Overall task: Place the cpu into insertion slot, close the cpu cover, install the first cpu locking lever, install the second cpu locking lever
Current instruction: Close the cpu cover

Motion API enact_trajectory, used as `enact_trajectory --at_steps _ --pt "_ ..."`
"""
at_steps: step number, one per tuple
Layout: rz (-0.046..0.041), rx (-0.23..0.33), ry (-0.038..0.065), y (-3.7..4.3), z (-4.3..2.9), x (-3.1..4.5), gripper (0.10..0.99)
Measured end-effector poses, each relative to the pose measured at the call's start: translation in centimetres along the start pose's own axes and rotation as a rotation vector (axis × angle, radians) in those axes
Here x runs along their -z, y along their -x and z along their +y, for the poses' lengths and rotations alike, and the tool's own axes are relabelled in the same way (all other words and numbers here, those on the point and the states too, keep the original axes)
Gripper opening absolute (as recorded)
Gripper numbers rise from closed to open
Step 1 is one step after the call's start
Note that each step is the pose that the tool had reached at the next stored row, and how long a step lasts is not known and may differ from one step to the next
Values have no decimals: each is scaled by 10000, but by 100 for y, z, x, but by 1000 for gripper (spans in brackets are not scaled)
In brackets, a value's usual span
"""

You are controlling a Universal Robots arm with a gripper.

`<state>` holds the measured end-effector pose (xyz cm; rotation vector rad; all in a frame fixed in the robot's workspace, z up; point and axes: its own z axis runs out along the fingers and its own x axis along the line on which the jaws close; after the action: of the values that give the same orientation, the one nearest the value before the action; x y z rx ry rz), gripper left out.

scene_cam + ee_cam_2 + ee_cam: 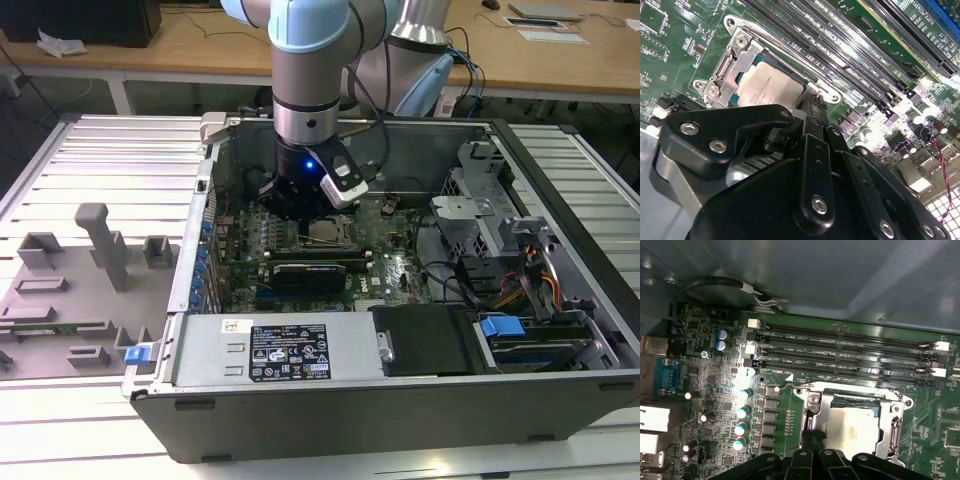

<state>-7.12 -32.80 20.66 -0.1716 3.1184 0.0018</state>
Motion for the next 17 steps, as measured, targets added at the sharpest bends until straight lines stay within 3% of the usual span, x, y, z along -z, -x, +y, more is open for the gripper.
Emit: enact_trajectory --at_steps 17 --pt "-4 0 9 17 -1 84 106"
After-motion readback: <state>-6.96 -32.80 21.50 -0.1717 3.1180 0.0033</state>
